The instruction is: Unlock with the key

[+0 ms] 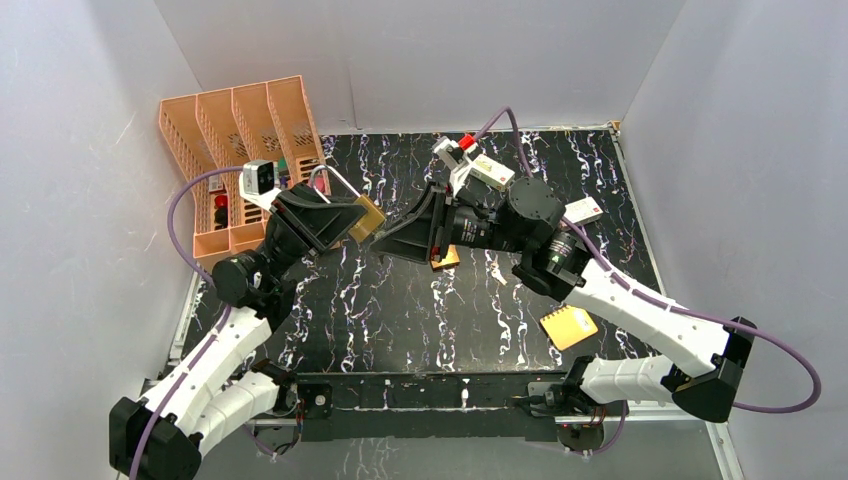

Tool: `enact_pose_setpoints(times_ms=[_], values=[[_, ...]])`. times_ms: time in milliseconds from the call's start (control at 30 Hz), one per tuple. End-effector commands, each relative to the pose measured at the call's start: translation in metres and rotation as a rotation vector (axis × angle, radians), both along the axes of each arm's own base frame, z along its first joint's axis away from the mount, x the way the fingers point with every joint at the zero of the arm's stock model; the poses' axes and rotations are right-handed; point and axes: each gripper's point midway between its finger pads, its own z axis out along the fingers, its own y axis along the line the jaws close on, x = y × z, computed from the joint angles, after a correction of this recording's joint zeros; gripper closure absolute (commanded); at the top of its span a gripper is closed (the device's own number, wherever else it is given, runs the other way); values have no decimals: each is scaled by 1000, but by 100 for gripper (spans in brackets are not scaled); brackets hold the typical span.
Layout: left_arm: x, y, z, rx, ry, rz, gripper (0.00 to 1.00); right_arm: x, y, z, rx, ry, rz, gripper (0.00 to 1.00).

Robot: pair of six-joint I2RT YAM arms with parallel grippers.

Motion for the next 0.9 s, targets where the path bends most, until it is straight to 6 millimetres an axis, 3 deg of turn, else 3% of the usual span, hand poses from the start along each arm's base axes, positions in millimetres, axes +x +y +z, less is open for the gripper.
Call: enact_pose_setpoints(times_ms=[0,100,167,267,367,433,533,633,867], values=[[-10,15,32,-73,-83,61,100,-6,-15,32,46,-80,-40,69],[-9,16,32,-74,-79,66,100,-2,-17,32,43,-80,-72,86],[-9,15,32,-69,-77,65,100,-1,-19,33,48,-81,-83,89],[-7,14,29,-62,-70,63,100,0,-20,35,63,-80,-95,89],[-6,12,27,-54,-63,55,100,3,-20,38,82,-80,-109,76],[-5,10,26,-49,-60,48,100,5,-20,40,89,-78,-120,76],[-6,8,27,-39,-67,38,100,6,-18,40,90,-76,-122,98],[-4,7,25,-35,-53,29,100,7,-15,38,87,-73,-113,100],[-2,2,20,-16,-34,-2,67,15,-20,41,137,-65,-177,100]])
